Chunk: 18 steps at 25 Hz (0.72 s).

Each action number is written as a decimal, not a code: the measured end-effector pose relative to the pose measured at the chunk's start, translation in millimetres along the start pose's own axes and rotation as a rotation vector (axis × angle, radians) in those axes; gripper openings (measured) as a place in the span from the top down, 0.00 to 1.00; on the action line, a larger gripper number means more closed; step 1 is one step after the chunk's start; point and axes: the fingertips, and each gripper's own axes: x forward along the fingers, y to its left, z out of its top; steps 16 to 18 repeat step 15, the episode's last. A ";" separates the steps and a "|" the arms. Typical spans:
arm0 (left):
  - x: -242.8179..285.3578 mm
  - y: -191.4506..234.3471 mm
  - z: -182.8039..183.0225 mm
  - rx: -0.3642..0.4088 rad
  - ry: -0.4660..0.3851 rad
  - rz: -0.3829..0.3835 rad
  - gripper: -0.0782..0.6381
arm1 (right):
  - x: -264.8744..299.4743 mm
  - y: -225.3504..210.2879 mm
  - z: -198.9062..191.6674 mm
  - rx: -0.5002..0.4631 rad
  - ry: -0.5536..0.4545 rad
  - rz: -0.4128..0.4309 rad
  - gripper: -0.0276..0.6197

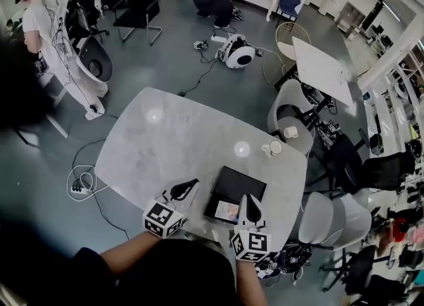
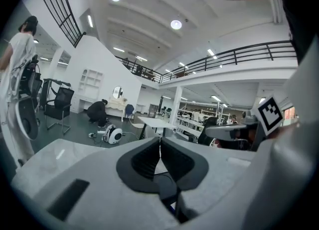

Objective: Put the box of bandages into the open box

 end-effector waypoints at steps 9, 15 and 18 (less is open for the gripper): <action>-0.5 9.2 6.7 0.013 -0.019 -0.011 0.86 | 3.9 -8.2 8.5 -0.017 -0.014 -0.035 0.94; -1.2 15.1 6.4 0.010 -0.010 -0.008 0.86 | 7.6 -0.2 9.3 -0.020 -0.008 -0.030 0.94; -1.2 15.1 6.4 0.010 -0.010 -0.008 0.86 | 7.6 -0.2 9.3 -0.020 -0.008 -0.030 0.94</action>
